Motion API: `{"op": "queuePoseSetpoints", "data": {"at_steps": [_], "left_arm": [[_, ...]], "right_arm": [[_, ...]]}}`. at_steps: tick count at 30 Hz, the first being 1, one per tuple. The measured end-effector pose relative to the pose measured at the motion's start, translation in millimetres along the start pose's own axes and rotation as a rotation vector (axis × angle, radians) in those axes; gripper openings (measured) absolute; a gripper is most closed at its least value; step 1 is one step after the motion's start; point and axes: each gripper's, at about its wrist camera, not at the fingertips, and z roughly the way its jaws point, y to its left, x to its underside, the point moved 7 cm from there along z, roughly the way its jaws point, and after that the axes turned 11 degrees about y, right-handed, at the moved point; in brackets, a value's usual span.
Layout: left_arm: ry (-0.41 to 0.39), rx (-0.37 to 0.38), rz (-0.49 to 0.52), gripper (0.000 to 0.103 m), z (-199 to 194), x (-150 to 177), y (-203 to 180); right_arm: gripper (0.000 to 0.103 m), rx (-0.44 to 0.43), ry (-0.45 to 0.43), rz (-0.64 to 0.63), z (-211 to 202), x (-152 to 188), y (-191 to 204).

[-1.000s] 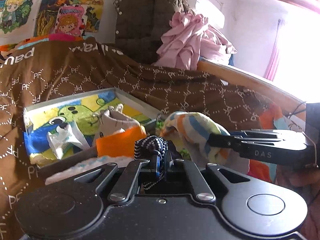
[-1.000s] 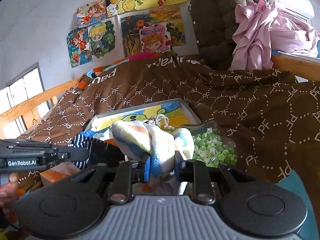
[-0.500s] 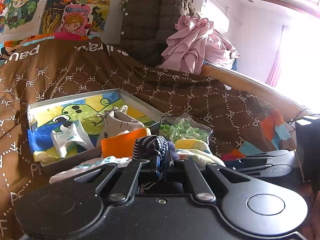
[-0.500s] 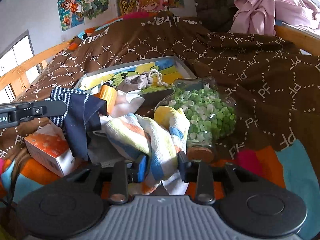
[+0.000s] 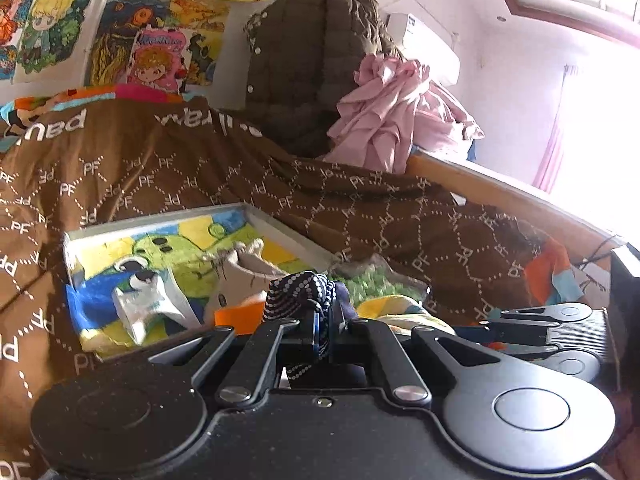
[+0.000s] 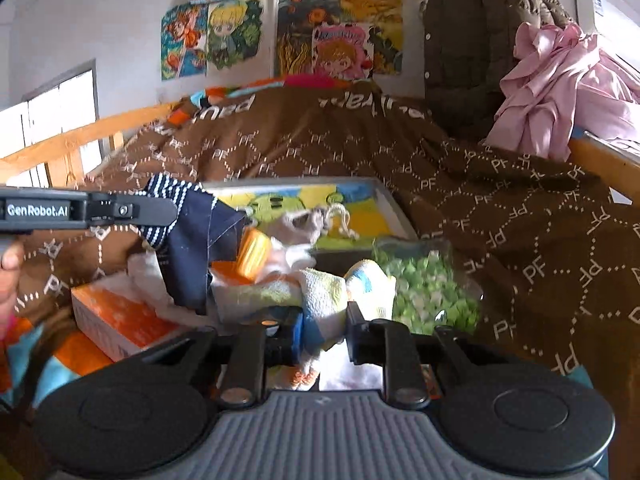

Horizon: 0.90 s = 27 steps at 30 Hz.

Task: Organize soft objects
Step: 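Lift the towel and sock and carry them toward the frog-printed tray, then open the right tool to drop the striped towel while the left tool releases the navy sock into the tray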

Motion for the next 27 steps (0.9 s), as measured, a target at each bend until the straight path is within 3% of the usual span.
{"op": "queuePoseSetpoints", "data": {"at_steps": [18,27], "left_arm": [[-0.134,-0.117,-0.062,0.003,-23,-37,55],[-0.18,-0.152,-0.136,0.003,-27,-50,101]], "right_arm": [[0.024,-0.095,-0.154,-0.045,-11,-88,14],[0.024,-0.12,-0.157,-0.001,-2,-107,20]]}}
